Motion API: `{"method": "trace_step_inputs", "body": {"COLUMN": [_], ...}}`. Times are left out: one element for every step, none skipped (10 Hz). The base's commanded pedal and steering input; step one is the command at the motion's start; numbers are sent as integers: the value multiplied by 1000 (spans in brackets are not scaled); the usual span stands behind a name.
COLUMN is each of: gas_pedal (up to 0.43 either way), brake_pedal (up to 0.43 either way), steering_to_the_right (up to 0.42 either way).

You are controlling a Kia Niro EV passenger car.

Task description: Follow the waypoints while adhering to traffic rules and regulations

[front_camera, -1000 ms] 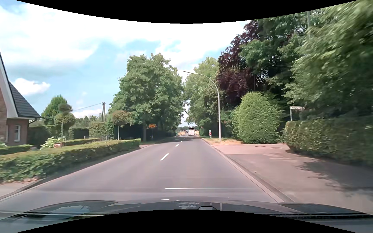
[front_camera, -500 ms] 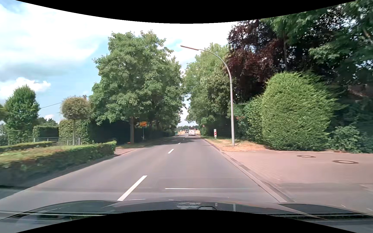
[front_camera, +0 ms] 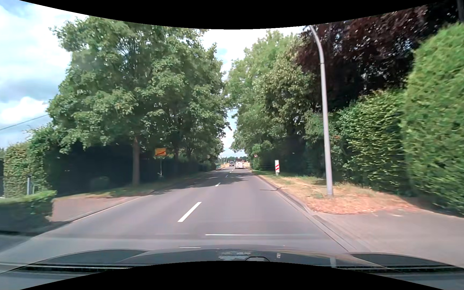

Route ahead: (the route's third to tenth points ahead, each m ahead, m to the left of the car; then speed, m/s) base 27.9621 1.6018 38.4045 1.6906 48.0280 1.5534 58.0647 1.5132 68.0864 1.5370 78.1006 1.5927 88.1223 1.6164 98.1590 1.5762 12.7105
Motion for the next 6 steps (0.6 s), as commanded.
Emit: {"method": "trace_step_inputs", "body": {"gas_pedal": [150,150,150,150,150,150], "brake_pedal": [0,0,0,0,0,0], "steering_to_the_right": [-1,-1,0,2,5,5]}}
